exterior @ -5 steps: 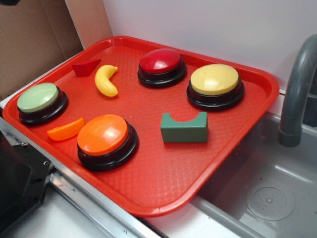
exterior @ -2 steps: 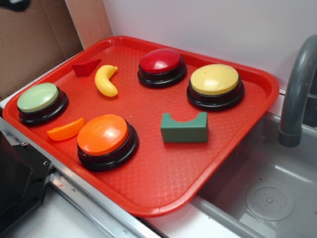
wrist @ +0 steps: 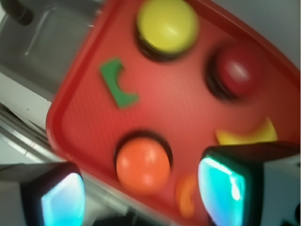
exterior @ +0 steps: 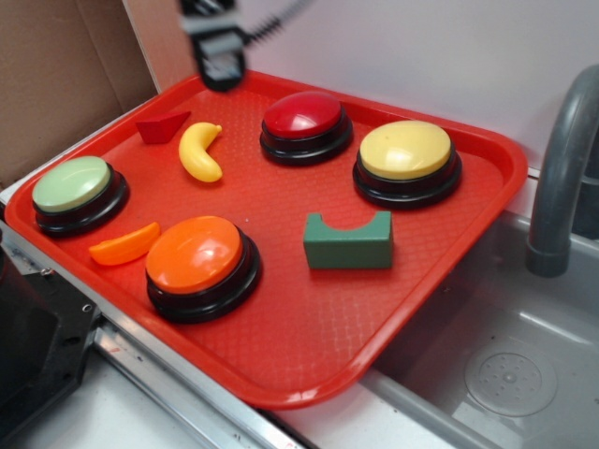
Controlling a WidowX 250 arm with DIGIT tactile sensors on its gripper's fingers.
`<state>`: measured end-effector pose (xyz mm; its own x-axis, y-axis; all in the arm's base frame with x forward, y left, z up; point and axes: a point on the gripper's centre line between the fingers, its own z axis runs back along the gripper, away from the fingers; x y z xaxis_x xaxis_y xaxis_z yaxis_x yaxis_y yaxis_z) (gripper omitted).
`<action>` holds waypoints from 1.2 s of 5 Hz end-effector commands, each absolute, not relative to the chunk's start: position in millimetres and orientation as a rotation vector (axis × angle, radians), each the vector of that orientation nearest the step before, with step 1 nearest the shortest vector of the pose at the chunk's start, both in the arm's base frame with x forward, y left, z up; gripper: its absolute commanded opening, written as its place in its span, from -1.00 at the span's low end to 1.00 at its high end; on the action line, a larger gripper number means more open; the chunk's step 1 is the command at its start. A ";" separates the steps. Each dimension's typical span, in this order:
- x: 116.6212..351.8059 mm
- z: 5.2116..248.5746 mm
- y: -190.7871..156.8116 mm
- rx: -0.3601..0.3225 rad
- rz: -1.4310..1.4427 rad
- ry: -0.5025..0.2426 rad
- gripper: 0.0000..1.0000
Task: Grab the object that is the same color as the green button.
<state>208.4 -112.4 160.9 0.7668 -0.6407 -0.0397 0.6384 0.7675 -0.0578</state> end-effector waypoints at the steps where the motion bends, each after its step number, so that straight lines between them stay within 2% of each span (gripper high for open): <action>1: 228.5 104.3 -159.3 0.006 -0.889 0.057 1.00; 3: 223.9 58.9 -160.1 0.061 -0.928 0.146 1.00; 4: 218.0 46.5 -153.6 0.081 -0.952 0.172 1.00; 6: 213.8 25.2 -158.7 0.074 -0.984 0.195 1.00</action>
